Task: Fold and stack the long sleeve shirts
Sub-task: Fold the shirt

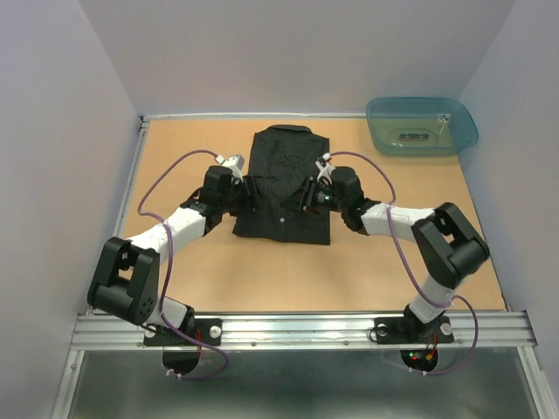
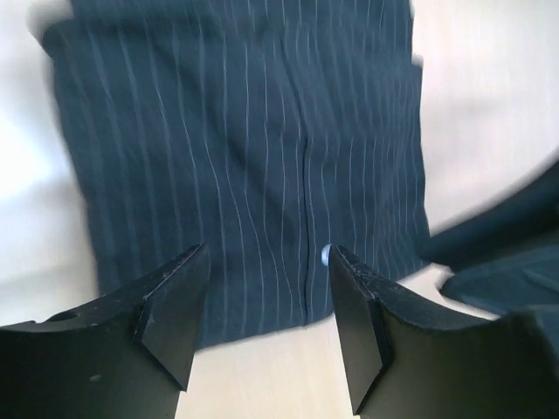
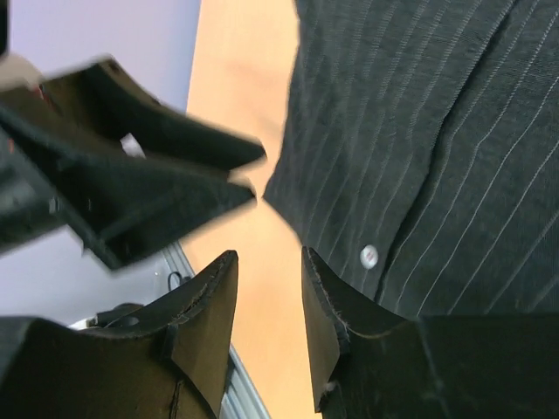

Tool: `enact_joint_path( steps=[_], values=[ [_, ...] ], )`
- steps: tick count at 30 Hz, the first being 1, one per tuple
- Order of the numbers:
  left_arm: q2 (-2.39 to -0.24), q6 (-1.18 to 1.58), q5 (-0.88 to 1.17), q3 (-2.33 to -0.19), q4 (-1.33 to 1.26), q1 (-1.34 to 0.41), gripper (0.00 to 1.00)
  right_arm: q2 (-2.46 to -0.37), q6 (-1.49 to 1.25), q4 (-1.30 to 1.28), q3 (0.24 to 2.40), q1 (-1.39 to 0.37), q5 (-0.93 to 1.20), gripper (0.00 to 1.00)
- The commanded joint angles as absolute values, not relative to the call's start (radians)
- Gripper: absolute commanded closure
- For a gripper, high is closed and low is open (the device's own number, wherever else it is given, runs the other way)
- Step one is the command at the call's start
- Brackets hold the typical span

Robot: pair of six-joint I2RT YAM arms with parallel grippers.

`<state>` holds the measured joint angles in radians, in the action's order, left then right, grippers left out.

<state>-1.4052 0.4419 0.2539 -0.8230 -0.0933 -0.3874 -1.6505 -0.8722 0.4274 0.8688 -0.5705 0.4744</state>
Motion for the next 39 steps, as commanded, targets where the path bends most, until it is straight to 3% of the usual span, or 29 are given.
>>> enact_joint_path(
  steps=[1, 12, 19, 27, 32, 39],
  values=[
    [-1.448, 0.546, 0.365, -0.752, -0.261, -0.408, 0.33, -1.793, -0.969, 0.71, 0.838, -0.574, 0.534, 0.59],
    [-1.704, 0.586, 0.39, -0.761, -0.316, -0.408, 0.34, -1.953, -1.08, 0.974, 0.49, -0.424, 0.433, 0.67],
    [-1.602, 0.589, 0.321, -0.707, -0.233, -0.407, 0.34, -1.794, -1.031, 0.974, 0.402, -0.374, 0.485, 0.59],
    [-1.419, 0.482, 0.241, -0.897, -0.101, -0.405, 0.32, -1.617, -0.846, 0.557, 0.759, -0.376, 0.546, 0.52],
    [-1.423, 0.491, 0.216, -0.965, -0.127, -0.368, 0.34, -1.712, -0.847, 0.511, 1.05, -0.377, 0.606, 0.52],
    [-1.705, 0.534, 0.328, -1.121, -0.179, -0.347, 0.42, -1.988, -0.943, 0.574, 1.294, -0.408, 0.626, 0.52]
  ],
)
